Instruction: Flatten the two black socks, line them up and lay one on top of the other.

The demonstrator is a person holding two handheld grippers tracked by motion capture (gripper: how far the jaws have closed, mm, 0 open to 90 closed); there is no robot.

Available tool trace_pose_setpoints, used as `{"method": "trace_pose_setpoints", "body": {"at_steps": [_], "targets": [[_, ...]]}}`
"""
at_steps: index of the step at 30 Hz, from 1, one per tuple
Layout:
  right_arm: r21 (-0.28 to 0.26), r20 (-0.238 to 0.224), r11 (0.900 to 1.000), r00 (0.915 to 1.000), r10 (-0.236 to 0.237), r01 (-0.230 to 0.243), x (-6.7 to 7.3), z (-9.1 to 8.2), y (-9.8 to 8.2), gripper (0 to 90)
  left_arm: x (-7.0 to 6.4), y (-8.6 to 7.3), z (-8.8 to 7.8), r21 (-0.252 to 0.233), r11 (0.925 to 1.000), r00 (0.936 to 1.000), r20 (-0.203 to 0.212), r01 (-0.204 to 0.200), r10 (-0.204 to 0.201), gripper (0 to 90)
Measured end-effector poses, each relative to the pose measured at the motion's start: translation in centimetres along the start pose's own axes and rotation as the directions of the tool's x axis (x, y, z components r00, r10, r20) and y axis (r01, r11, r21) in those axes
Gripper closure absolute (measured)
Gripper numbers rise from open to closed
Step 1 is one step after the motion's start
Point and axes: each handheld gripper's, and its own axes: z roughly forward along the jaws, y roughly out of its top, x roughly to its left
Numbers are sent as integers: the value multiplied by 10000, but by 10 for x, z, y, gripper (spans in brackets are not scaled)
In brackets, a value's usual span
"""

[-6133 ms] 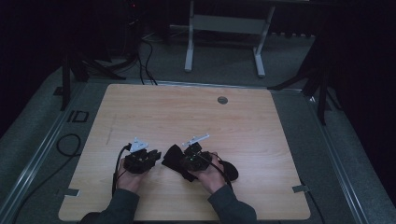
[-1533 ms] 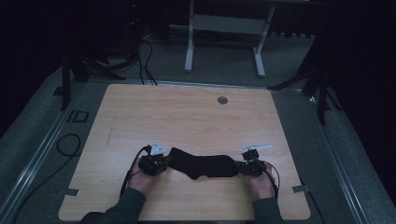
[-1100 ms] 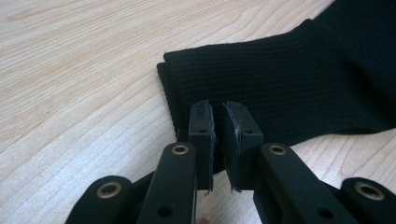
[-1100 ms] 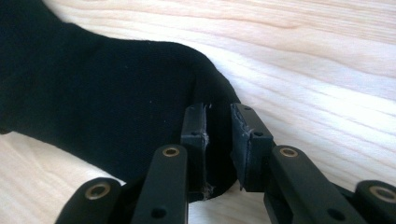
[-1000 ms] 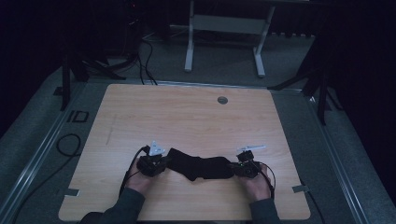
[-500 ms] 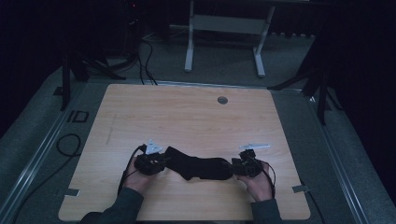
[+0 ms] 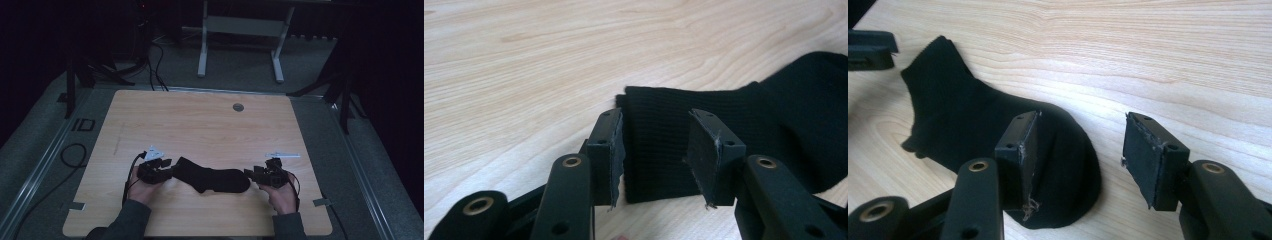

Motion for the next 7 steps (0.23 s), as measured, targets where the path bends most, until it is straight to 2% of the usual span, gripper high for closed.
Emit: {"method": "trace_pose_setpoints", "body": {"at_steps": [7], "targets": [[10, 104, 10000, 9999, -50, 50, -3, 0, 0, 472, 8, 1, -2, -15, 9997, 9993, -268, 263, -263, 583]]}}
